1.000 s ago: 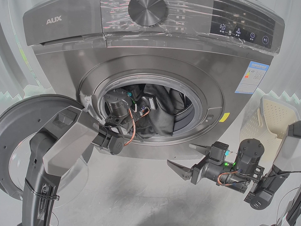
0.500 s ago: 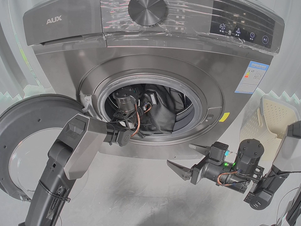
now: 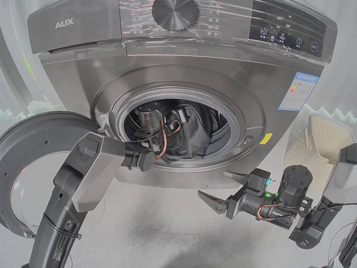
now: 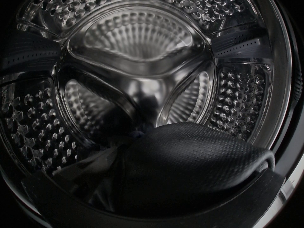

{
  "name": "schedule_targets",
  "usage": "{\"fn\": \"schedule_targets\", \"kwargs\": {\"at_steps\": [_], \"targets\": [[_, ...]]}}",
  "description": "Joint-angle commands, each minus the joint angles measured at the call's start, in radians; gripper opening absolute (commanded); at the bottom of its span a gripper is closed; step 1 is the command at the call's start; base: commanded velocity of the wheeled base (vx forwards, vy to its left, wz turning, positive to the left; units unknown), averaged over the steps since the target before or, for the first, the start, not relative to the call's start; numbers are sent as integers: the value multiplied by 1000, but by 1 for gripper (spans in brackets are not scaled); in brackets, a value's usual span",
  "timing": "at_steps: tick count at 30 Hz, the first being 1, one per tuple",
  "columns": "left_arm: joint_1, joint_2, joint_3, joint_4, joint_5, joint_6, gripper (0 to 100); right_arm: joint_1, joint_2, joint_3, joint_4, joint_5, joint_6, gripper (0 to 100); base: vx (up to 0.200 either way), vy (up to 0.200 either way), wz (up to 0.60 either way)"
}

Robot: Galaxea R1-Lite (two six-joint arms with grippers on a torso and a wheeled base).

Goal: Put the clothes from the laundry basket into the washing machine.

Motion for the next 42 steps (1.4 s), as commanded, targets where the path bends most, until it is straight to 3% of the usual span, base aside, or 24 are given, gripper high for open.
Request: {"fn": "schedule_targets", "kwargs": {"at_steps": [1, 5, 15, 20, 21, 24, 30, 34, 37, 42], "targets": [[-28, -237, 294, 133, -42, -22, 100, 0, 2, 0, 0, 0, 1, 100, 0, 0, 0], [-28, -262, 356, 179, -45, -10, 100, 2, 2, 0, 0, 0, 1, 100, 0, 0, 0], [-54, -243, 484, 192, -55, 64, 100, 2, 2, 0, 0, 0, 1, 100, 0, 0, 0], [-57, -193, 463, 203, -73, 73, 100, 2, 4, 0, 0, 0, 1, 100, 0, 0, 0], [-57, -176, 454, 203, -73, 79, 0, 3, 4, 0, 0, 0, 1, 100, 0, 0, 0], [-52, -144, 423, 192, -73, 91, 0, 3, 4, 0, 0, 0, 1, 100, 0, 0, 0], [-43, -111, 313, 143, -61, 76, 0, 5, 4, 0, 0, 0, 1, 100, 0, 0, 0], [-37, -76, 190, 119, -22, 61, 0, 5, 4, 0, 0, 0, 1, 100, 0, 0, 0], [-18, -16, 20, 114, 24, 58, 0, 9, 4, 0, 0, 0, 1, 100, 0, 0, 0], [-2, 7, -46, 120, 39, 41, 0, 9, 4, 0, 0, 0, 1, 100, 0, 0, 0]]}}
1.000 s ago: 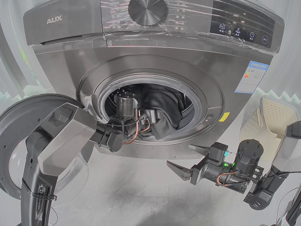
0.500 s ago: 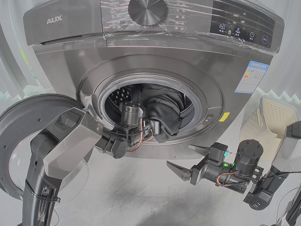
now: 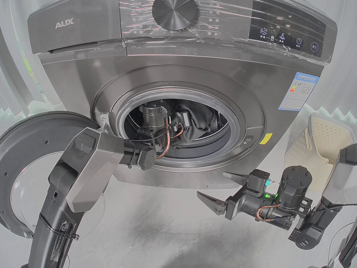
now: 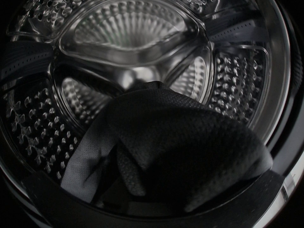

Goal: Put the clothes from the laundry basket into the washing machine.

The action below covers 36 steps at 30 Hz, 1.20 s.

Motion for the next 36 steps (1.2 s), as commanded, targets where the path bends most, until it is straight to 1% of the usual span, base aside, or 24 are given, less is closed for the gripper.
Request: {"fn": "schedule_targets", "kwargs": {"at_steps": [1, 3, 8, 9, 12, 14, 21, 22, 24, 26, 29, 34, 35, 36], "targets": [[25, 65, -99, -5, 26, -22, 0, 3, 0, 0, 0, 0, 0, 100, 0, 0, 0], [29, 65, -99, -14, 27, -28, 0, 3, 2, 0, 0, 0, 0, 100, 0, 0, 0], [32, 71, -99, -15, 23, -28, 0, 4, 2, 1, 0, 0, 0, 100, 0, 0, 0], [32, 71, -99, -15, 21, -28, 100, 4, 2, 1, 0, 0, 0, 100, 0, 0, 0], [22, 68, -99, 2, 24, -39, 100, 4, 2, 1, 0, 0, 0, 100, 0, 0, 0], [19, 55, -81, 20, 24, -40, 100, 4, 2, 1, 0, 0, 0, 100, 0, 0, 0], [1, -116, 196, 106, 12, -23, 100, 4, 0, 1, 0, 0, 0, 100, 0, 0, 0], [1, -122, 206, 109, 12, -22, 100, 4, 0, 1, 0, 2, 0, 100, 0, 0, 0], [-4, -162, 272, 120, 3, -3, 100, 4, 0, 1, 0, 2, 0, 100, 0, 0, 0], [-8, -188, 308, 123, -6, 10, 100, 4, 0, 1, 0, 2, 0, 100, 0, 0, 0], [-13, -218, 376, 140, -11, 44, 100, 4, 0, 1, 0, 2, 0, 100, 0, 0, 0], [-22, -245, 453, 150, -45, 78, 100, 3, 0, 1, 0, 2, 0, 100, 0, 0, 0], [-22, -246, 456, 150, -48, 79, 100, 4, 0, 1, 0, 2, 0, 100, 0, 0, 0], [-24, -248, 473, 152, -55, 87, 100, 3, 0, 0, 0, 2, 0, 100, 0, 0, 0]]}}
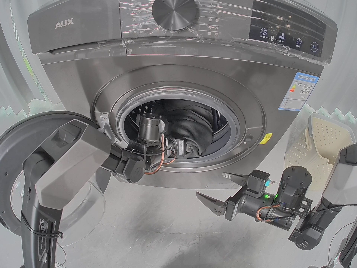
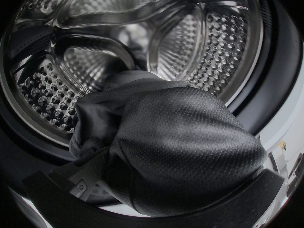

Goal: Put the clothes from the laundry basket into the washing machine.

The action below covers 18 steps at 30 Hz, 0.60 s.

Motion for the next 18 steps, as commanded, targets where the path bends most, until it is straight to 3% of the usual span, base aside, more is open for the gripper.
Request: {"fn": "schedule_targets", "kwargs": {"at_steps": [1, 8, 9, 13, 18], "targets": [[-10, -51, 63, 3, -14, 20, 100, -1, 1, -1, 0, 1, 0, 100, 0, 0, 0], [-10, 2, 54, -12, -13, 38, 100, -1, 1, -1, 0, 1, 0, 100, 0, 0, 0], [-10, 12, 48, -16, -14, 38, 0, 1, 1, -1, 0, 1, 0, 100, 0, 0, 0], [-12, 55, -18, -34, -14, 32, 0, 1, 2, -1, 0, 1, 0, 100, 0, 0, 0], [2, 165, -293, -92, 42, -8, 0, 1, 2, -1, 0, 1, 0, 100, 0, 0, 0]]}}
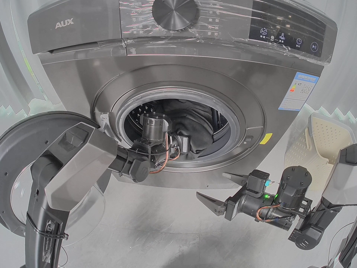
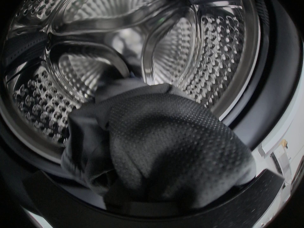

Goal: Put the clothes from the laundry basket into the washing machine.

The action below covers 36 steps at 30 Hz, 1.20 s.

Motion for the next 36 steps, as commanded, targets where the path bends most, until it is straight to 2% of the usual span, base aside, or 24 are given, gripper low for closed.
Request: {"fn": "schedule_targets", "kwargs": {"at_steps": [1, 5, 10, 17, 18, 26, 29, 34, 36], "targets": [[15, 134, -280, -47, 60, -45, 0, 1, 2, 0, 0, 0, 0, 100, 0, 0, 0], [37, 209, -447, -48, 83, -65, 0, 1, 2, 0, 0, 0, 0, 100, 0, 0, 0], [57, 223, -447, -78, 95, -91, 0, -1, 2, -1, 0, 0, 0, 100, 0, 0, 0], [60, 228, -447, -52, 101, -88, 0, -1, 2, -1, 0, -1, 1, 100, 0, 0, 0], [60, 222, -430, -45, 100, -84, 100, -1, 2, -1, 0, -1, 0, 100, 0, 0, 0], [41, 191, -355, -58, 89, -84, 100, -1, 2, -1, 0, 0, 0, 100, 0, 0, 0], [41, 116, -235, -41, 77, -75, 100, -1, 0, -1, 0, -1, 0, 100, 0, 0, 0], [43, -1, -33, 13, 3, -4, 100, 1, 0, -1, 0, -1, 0, 100, 0, 0, 0], [43, -16, 4, 5, -12, 10, 100, 1, 0, -1, 0, -1, 0, 100, 0, 0, 0]]}}
